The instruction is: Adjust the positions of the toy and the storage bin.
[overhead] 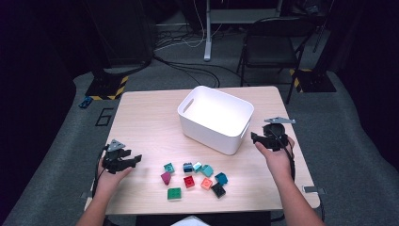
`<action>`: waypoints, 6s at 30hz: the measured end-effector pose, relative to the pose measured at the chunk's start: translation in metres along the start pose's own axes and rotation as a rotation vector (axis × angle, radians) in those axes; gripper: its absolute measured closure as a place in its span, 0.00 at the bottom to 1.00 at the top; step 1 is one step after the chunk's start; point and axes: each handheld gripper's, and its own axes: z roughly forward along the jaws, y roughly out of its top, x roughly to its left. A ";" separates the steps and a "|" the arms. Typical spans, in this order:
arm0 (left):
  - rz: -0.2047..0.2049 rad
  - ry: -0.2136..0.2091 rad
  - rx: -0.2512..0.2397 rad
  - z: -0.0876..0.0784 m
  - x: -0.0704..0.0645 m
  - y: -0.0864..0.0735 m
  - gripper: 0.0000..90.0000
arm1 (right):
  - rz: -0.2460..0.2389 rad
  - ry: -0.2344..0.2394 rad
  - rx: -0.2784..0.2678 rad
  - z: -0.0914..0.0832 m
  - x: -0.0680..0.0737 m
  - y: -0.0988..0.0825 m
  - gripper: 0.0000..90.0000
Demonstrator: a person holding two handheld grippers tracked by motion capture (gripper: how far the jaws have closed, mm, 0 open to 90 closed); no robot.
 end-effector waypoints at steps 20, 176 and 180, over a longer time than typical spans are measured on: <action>-0.015 0.009 0.001 -0.004 0.009 -0.005 0.45 | -0.014 0.017 -0.067 0.004 0.026 0.038 0.48; 0.044 -0.076 -0.098 -0.007 -0.004 0.011 0.47 | -0.347 0.367 -0.005 0.004 0.078 -0.092 0.59; 0.040 -0.073 -0.111 -0.005 -0.004 0.011 0.47 | -0.355 0.381 0.006 0.007 0.084 -0.097 0.59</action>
